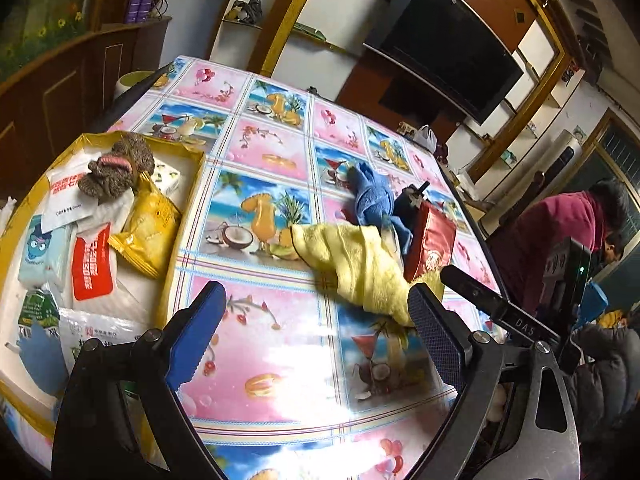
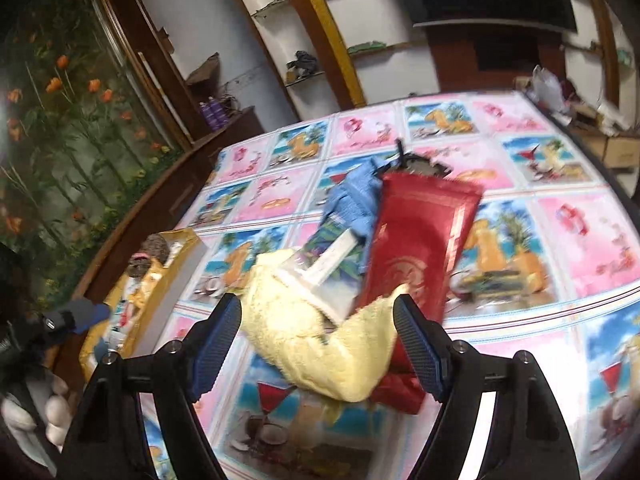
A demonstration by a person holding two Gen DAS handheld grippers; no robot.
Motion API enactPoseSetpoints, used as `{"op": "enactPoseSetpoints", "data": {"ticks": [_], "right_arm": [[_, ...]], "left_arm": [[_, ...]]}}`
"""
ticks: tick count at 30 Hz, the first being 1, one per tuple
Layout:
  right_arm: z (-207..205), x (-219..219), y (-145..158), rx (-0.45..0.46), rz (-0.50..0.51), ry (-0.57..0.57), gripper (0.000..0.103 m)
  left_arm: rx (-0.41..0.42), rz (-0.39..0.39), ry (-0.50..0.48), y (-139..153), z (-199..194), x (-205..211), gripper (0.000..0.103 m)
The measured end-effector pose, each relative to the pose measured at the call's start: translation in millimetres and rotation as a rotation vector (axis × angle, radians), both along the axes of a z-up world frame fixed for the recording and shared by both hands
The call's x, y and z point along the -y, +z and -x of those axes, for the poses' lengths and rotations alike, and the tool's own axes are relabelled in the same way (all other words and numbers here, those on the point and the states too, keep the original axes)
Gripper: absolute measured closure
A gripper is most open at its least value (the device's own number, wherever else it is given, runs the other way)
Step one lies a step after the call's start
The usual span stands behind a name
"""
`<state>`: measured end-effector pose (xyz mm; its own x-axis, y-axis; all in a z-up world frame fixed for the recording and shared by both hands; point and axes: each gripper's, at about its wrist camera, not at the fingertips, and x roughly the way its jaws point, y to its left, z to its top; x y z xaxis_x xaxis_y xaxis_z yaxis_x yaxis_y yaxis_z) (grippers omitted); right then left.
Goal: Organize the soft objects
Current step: 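Grasp the yellow towel with the left tool while the right grasps a clear plastic packet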
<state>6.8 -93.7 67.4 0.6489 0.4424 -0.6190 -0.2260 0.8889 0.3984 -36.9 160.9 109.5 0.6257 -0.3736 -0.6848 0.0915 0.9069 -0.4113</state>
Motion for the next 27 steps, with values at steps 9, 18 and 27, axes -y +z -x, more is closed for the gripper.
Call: {"op": "enactPoseSetpoints", "data": {"ticks": [9, 18, 27], "right_arm": [[-30, -33, -40, -0.181, -0.155, 0.115, 0.025], [5, 0, -1, -0.048, -0.268, 0.226, 0.026], [-8, 117, -10, -0.050, -0.194, -0.180, 0.026]], "left_arm": [[-0.029, -0.003, 0.048, -6, 9, 1, 0.010], [-0.074, -0.093, 0.009, -26, -3, 18, 0.010], [-0.088, -0.174, 0.014, -53, -37, 51, 0.010]]}}
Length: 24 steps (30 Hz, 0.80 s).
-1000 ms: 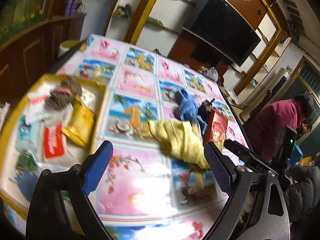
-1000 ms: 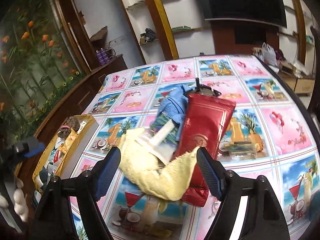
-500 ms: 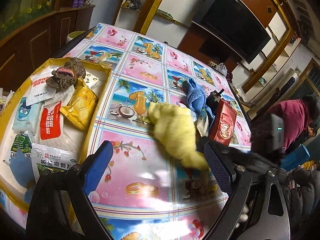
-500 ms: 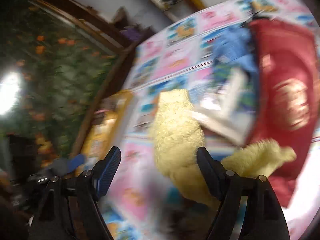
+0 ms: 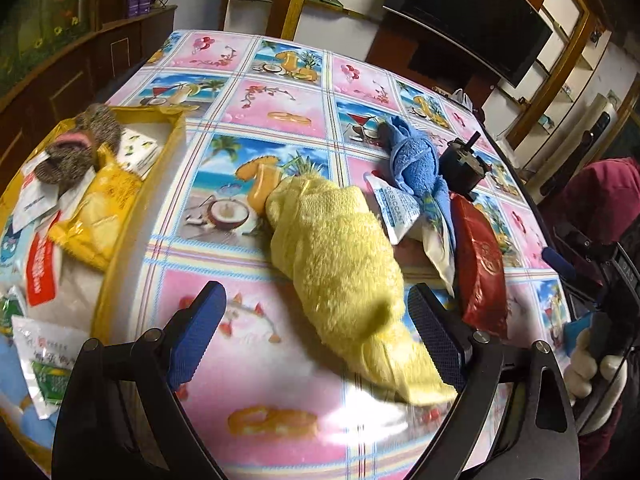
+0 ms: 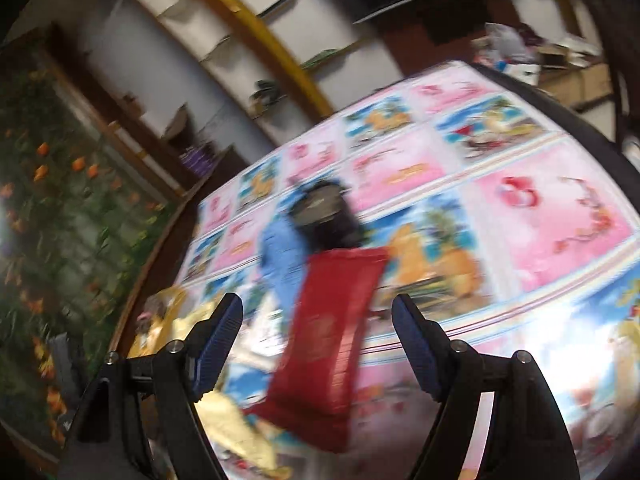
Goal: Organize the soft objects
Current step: 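Grasp the yellow towel with the left tool while the right grasps a clear plastic packet, then carry the towel and packet into the white tray and open both tools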
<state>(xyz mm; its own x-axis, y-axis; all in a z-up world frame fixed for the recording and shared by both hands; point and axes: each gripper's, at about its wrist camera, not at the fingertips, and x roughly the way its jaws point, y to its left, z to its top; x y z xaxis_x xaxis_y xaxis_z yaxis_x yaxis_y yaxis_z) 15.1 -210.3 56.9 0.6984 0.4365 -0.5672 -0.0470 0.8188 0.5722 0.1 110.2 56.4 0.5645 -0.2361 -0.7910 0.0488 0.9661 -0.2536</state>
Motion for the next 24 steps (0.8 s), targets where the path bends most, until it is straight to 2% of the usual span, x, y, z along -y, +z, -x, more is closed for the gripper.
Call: {"op": "enactPoseSetpoints", "data": {"ticks": [3, 5, 9, 10, 14, 16, 17, 19, 20, 24], "right_arm": [[-5, 17, -9, -0.036, 0.022, -0.052, 0.026], [-8, 14, -9, -0.056, 0.058, -0.058, 0.026], [-18, 8, -20, -0.116, 0.192, -0.109, 0.026], [-21, 6, -22, -0.131, 0.232, -0.114, 0.026], [-34, -3, -33, -0.176, 0.334, -0.103, 0.026], [-41, -9, -40, -0.195, 0.376, -0.099, 0.026], [-44, -12, -41, -0.189, 0.402, -0.106, 0.028], [-46, -17, -40, -0.183, 0.443, -0.110, 0.043], [-47, -20, -40, -0.179, 0.458, -0.105, 0.063], [-40, -23, -38, -0.166, 0.463, -0.086, 0.064]], "left_arm": [[0.011, -0.062, 0.008, -7, -17, 12, 0.010], [0.001, -0.074, 0.001, -12, -27, 18, 0.010], [-0.056, -0.057, -0.008, -31, -36, 25, 0.010], [-0.046, -0.070, -0.009, -34, -35, 28, 0.010], [-0.004, -0.205, -0.085, -41, -28, 55, 0.010], [0.016, -0.248, -0.115, -44, -25, 65, 0.010], [0.030, -0.239, -0.132, -44, -22, 67, 0.011], [0.056, -0.232, -0.144, -40, -19, 66, 0.040], [0.059, -0.216, -0.161, -38, -19, 65, 0.060], [0.040, -0.113, -0.168, -32, -18, 55, 0.061]]}}
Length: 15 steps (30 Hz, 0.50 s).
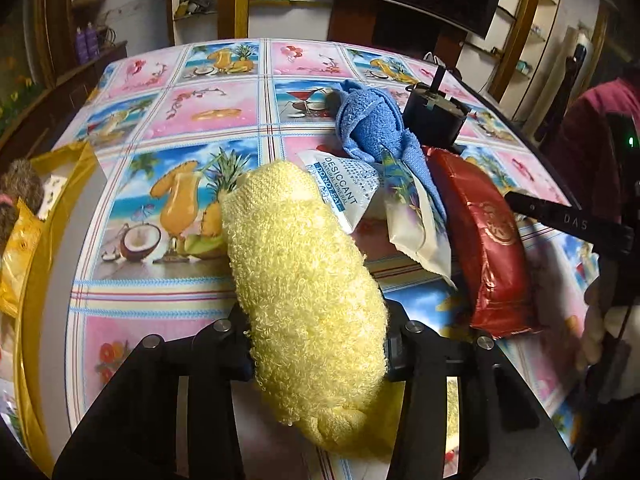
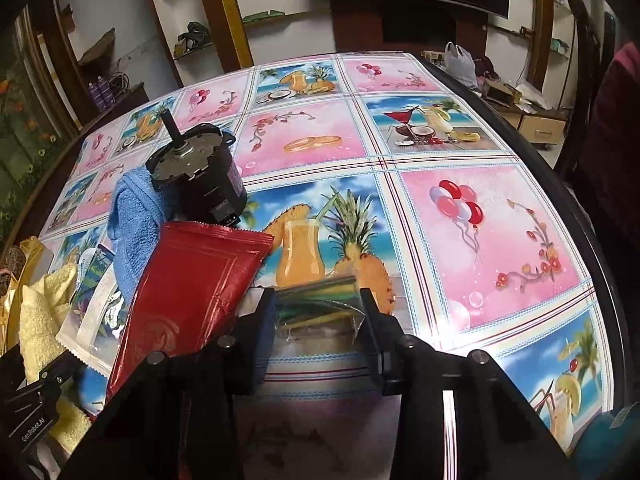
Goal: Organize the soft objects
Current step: 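Carry the towel and packet into the white tray and open both tools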
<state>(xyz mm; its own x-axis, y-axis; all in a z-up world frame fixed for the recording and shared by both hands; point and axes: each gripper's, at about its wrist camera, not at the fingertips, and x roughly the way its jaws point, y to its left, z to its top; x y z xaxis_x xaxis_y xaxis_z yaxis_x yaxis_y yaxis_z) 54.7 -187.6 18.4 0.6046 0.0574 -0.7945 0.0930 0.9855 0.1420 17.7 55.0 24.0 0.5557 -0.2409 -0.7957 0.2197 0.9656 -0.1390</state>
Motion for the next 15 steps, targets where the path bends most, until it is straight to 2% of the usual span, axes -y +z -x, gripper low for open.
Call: {"op": "enactPoseSetpoints", "data": {"ticks": [8, 12, 15], "right_arm": [[30, 20, 35, 0.099, -0.071, -0.040, 0.064], [45, 9, 57, 0.148, -0.094, 0.002, 0.064], [54, -13, 72, 0.181, -0.114, 0.069, 0.064]], "left_arm": [[0.026, 0.180, -0.006, 35, 31, -21, 0.061], [0.076, 0.255, 0.006, 60, 57, -42, 0.061], [0.133, 0.291, 0.048, 84, 81, -73, 0.061]]}}
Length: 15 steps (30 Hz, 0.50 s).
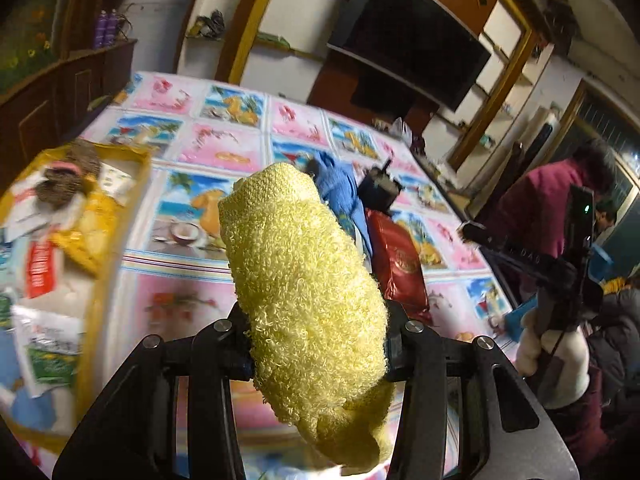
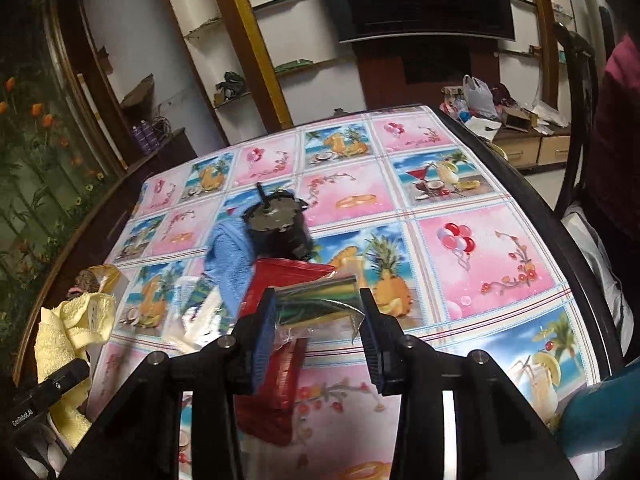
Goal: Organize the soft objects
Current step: 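Carry the towel and packet into the white tray and open both tools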
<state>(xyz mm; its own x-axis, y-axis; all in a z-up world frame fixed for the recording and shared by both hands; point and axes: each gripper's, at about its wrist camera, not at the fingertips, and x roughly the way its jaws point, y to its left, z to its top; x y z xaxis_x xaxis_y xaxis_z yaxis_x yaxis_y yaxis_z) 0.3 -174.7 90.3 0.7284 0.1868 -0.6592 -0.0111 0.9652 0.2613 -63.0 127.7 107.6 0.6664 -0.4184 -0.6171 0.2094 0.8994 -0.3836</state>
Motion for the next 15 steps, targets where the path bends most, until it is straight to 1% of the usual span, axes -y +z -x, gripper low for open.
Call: {"op": "enactPoseSetpoints", "data": {"ticks": [2, 4, 7, 12, 15], "right_arm": [[5, -21, 9, 0.020, -0.019, 0.063, 0.064], [9, -47, 17, 0.036, -0.030, 0.135, 0.064], [12, -89, 27, 0.051, -0.047, 0.243, 0.064], [9, -157, 34, 0.044, -0.067, 0.389, 0.064], [6, -192, 33, 0.035, -0.062, 0.448, 0.064]], "left_arm": [[0.034, -0.009, 0.051, 14, 12, -24, 0.061], [0.058, -0.036, 0.119, 26, 22, -53, 0.061], [0.073, -0.069, 0.218, 37, 30, -96, 0.061], [0.061, -0.112, 0.345, 40, 33, -154, 0.060], [0.048, -0.144, 0.390, 34, 30, -179, 0.060]]}}
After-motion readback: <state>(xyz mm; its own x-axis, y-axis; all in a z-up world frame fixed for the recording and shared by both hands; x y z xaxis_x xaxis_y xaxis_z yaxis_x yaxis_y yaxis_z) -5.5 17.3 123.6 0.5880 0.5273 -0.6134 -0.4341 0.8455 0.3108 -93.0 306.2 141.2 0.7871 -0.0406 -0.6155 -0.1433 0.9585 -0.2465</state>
